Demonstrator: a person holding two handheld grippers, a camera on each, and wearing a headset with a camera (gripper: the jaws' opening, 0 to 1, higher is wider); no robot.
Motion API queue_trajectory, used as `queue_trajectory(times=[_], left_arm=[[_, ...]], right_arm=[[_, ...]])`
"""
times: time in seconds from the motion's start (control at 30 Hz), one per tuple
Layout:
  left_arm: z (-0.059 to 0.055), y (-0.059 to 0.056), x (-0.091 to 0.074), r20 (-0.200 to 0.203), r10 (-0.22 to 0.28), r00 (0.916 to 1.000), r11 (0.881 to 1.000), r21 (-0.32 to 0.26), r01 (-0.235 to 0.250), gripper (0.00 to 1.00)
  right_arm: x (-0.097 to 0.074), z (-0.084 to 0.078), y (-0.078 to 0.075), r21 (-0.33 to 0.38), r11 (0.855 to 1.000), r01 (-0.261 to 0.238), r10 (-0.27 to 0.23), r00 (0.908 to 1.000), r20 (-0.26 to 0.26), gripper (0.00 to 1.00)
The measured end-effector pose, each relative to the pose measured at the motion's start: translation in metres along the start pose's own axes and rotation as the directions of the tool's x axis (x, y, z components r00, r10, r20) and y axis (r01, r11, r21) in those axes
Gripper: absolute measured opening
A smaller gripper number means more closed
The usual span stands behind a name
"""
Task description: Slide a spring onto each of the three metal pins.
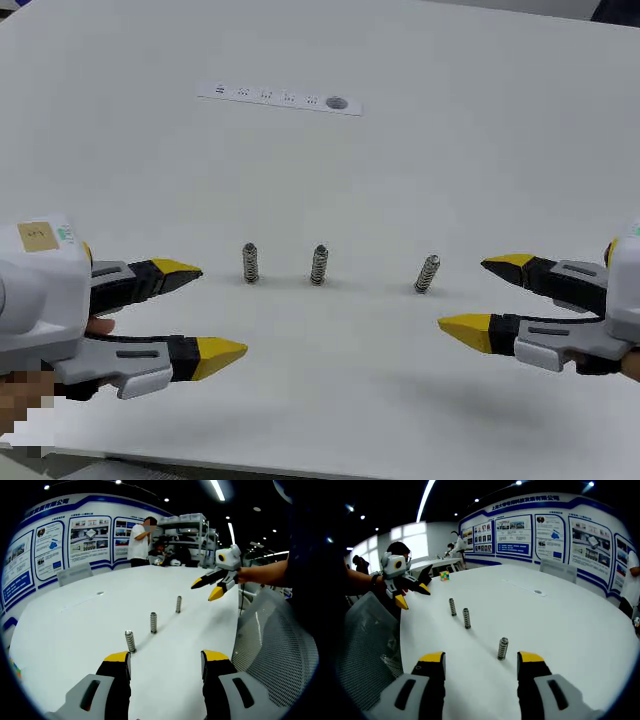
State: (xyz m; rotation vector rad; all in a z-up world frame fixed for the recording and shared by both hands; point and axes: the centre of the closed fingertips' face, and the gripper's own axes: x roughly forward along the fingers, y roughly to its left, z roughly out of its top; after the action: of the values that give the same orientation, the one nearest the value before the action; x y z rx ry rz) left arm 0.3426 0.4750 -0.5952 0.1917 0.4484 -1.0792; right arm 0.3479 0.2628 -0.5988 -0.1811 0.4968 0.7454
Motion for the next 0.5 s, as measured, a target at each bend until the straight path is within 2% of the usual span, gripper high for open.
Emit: queue_trajectory(times=[0.5], left_arm=[[-0.0010, -0.0007, 0.0017, -0.006, -0.001, 1.0000, 1.000, 0.000, 0.001, 0.58]], right_arm=[[0.0013, -0.0010, -0.0005, 0.000, 1.000, -0.004, 0.004, 1.0000, -0.002, 0.59]])
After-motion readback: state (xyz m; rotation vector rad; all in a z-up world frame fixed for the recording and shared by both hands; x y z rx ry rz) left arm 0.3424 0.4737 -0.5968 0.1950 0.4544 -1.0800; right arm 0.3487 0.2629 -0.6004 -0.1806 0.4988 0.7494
